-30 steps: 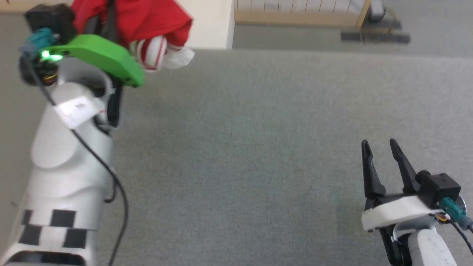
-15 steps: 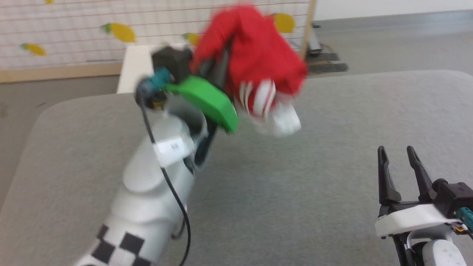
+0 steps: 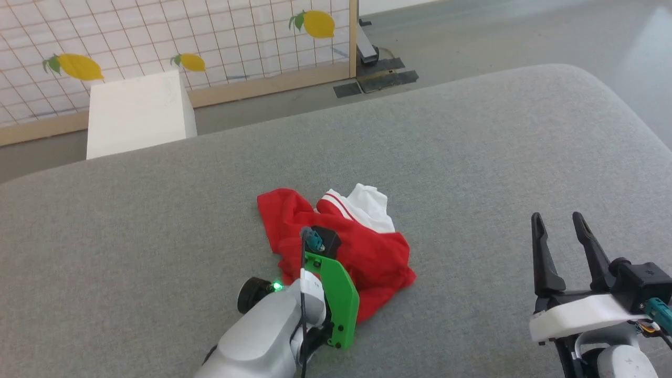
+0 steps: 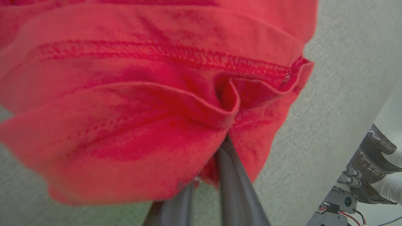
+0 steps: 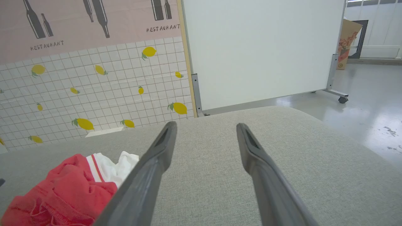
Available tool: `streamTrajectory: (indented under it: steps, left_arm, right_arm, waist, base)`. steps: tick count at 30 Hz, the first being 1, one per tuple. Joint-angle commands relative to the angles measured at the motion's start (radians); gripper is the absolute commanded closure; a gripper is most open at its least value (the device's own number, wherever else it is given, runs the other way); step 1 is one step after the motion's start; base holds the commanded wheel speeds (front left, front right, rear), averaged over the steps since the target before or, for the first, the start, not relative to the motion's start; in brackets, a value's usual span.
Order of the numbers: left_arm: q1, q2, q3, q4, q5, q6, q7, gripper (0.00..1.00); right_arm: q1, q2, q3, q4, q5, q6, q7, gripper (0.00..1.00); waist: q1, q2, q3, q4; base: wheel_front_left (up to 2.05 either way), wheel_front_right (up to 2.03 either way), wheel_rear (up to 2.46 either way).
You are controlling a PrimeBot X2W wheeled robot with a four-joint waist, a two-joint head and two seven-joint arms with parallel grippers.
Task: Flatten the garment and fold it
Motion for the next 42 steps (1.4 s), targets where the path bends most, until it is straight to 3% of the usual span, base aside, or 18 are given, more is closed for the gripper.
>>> streamTrajectory:
  steps: [1,5,13,22,25,29,35,42]
  left_arm:
    - [0.023,0.004,-0.007,0.014,-0.015,0.009,0.024,0.0]
    - [0.03,0.005,0.01,-0.005,-0.033,0.019,0.004,0.0]
    - [0.034,0.04,0.113,-0.159,-0.014,0.086,-0.29,0.0]
    - [0.118,0.158,0.221,-0.36,0.039,0.154,-0.573,0.0]
    - [0.17,0.199,0.264,-0.417,0.067,0.164,-0.616,0.0]
    - [0.257,0.226,0.356,-0.52,0.132,0.154,-0.626,0.0]
    - [0.407,0.179,0.514,-0.651,0.246,0.103,-0.627,0.0]
    - [0.484,0.085,0.629,-0.688,0.34,0.032,-0.627,0.0]
  right_arm:
    - [0.01,0.001,0.006,-0.001,0.009,-0.002,-0.001,0.0]
    - [0.012,0.001,0.013,0.003,0.01,-0.002,-0.002,0.0]
    - [0.019,0.001,0.02,0.0,0.007,-0.002,0.0,0.0]
    - [0.02,0.001,0.017,-0.019,0.003,-0.002,0.004,0.0]
    - [0.017,0.001,0.022,-0.028,-0.003,-0.002,0.006,0.0]
    - [0.01,0.001,0.034,-0.039,-0.013,-0.002,0.016,0.0]
    - [-0.011,0.001,0.085,-0.05,-0.019,-0.002,0.085,0.0]
    - [-0.065,0.001,0.169,0.01,-0.019,-0.002,0.404,0.0]
  waist:
    - [0.0001,0.0,0.006,0.006]
    - [0.0001,0.0,-0.004,0.032]
    - [0.0001,0.0,-0.036,0.105]
    - [0.0001,0.0,-0.048,0.174]
    - [0.0001,0.0,-0.043,0.191]
    - [0.0001,0.0,-0.033,0.213]
    - [0.0001,0.0,-0.011,0.256]
    - [0.0001,0.0,0.012,0.319]
  base:
    - [0.0,0.0,0.0]
    - [0.0,0.0,0.0]
    - [0.0,0.0,0.0]
    - [0.0,0.0,0.0]
    - [0.0,0.0,0.0]
    - [0.0,0.0,0.0]
    - [0.0,0.0,0.0]
    - [0.0,0.0,0.0]
